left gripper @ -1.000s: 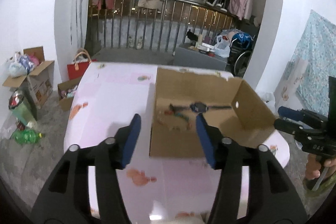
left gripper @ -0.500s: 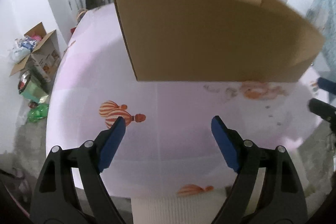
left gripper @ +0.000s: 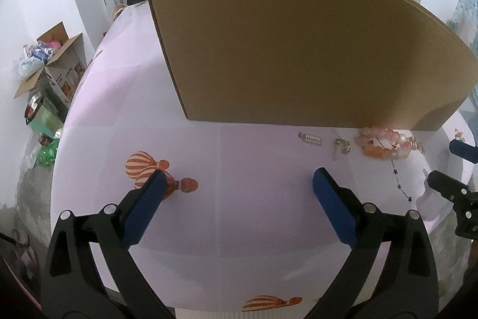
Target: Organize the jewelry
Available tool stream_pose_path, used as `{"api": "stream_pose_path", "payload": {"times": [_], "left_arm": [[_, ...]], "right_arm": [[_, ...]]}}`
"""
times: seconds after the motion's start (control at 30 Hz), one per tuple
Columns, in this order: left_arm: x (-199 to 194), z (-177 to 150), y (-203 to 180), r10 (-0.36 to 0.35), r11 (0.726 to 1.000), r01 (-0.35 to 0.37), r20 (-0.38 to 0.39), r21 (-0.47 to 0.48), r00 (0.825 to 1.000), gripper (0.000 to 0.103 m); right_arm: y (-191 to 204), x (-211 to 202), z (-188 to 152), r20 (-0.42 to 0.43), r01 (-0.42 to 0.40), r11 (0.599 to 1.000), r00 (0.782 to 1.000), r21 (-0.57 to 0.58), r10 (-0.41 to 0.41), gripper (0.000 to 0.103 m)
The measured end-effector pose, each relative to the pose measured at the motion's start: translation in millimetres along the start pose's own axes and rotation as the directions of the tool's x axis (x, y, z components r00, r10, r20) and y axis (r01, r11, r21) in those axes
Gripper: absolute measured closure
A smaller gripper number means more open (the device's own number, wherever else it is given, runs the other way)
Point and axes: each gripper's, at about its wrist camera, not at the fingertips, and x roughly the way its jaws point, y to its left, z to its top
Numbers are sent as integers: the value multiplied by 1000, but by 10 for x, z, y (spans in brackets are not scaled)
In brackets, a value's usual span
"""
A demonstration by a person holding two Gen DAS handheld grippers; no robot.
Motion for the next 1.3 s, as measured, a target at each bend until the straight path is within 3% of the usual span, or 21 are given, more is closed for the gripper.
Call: {"api": "stream_pose_path", "payload": {"times": [0.27,0.73,1.3], "left_arm": [[-12,19,-59,2,1000,-2,-11,1,1000,8],[37,118,-24,-2,1000,2,-64,-1,998,8],[55,134,-64,16,1000,-18,-63,-18,998,7]], "right_arm": [[-10,73,17,-38,-3,1000,999,30,4,7],[-20,117,74,-48,-5,999,999,42,7,6],[-48,162,99,-28,-20,999,999,26,21,6]]}}
